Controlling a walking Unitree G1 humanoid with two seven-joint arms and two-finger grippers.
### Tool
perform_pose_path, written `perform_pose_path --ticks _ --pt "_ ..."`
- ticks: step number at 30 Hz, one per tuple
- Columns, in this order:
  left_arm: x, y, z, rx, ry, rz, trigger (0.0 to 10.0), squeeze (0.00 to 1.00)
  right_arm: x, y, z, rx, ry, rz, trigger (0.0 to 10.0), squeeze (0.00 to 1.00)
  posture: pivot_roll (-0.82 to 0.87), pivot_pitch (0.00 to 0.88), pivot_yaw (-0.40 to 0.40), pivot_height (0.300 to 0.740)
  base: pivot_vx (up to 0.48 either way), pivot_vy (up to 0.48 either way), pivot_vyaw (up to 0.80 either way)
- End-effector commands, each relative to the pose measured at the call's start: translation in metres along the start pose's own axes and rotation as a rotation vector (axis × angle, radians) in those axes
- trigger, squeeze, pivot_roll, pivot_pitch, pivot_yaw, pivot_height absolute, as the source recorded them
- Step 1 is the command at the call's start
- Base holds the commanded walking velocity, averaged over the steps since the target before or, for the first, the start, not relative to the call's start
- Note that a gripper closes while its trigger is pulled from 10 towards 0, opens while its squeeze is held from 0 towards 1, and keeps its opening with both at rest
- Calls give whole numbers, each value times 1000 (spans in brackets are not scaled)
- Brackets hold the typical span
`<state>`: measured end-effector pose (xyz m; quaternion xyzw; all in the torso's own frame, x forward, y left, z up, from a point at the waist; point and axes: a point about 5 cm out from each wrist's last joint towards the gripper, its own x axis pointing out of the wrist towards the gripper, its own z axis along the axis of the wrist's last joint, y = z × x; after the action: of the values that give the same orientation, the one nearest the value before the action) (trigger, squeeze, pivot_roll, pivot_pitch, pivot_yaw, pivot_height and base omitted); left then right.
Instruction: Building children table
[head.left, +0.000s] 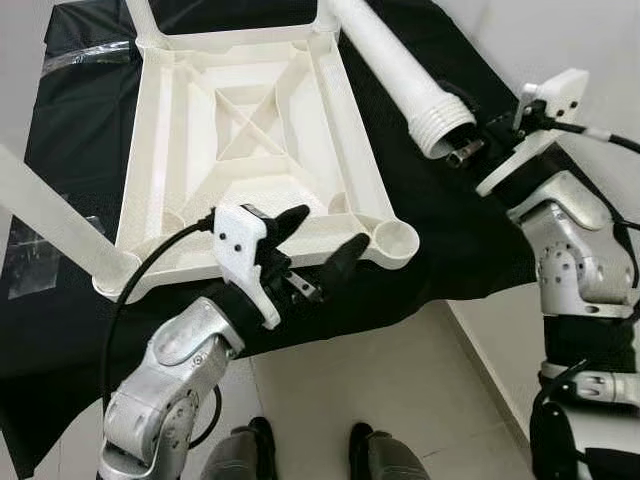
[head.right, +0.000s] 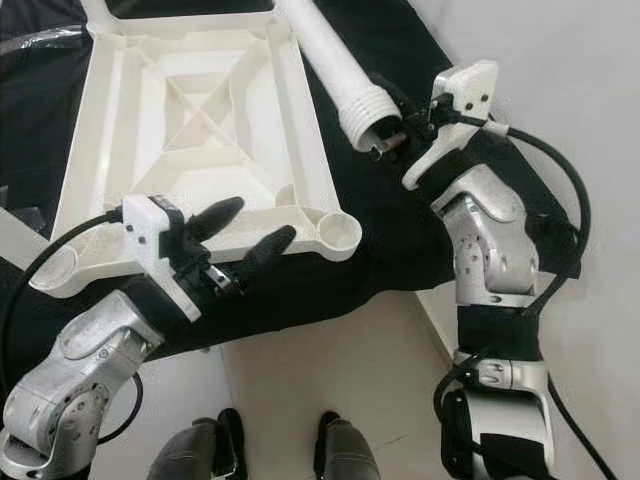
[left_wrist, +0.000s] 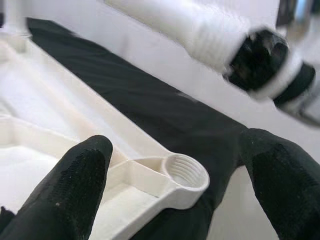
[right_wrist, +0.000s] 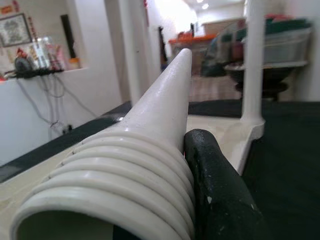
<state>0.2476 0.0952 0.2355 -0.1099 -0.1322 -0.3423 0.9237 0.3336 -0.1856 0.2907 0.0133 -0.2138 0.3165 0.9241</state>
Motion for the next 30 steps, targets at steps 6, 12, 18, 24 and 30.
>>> perform_pose_path --ticks 6,12,18,24,30 --pt "0 5 -8 -124 16 -34 10000 1000 -11 4 -2 40 -15 44 10000 0 23 217 -31 740 0 0 0" --pt "7 -2 3 -293 -68 -140 10000 1000 -21 8 5 121 -57 104 10000 0 5 217 -27 740 0 0 0" --pt "17 9 15 -484 -145 -154 10000 1000 -30 5 3 212 -129 30 10000 0 10 215 -27 740 0 0 0" --pt "27 16 26 -584 -187 -172 10000 1000 -34 10 3 388 -251 29 10000 0 8 212 -30 740 0 0 0" --pt "35 24 40 -758 -265 -219 10000 0 -41 22 3 523 -320 167 10000 0 3 209 -32 740 0 0 0"
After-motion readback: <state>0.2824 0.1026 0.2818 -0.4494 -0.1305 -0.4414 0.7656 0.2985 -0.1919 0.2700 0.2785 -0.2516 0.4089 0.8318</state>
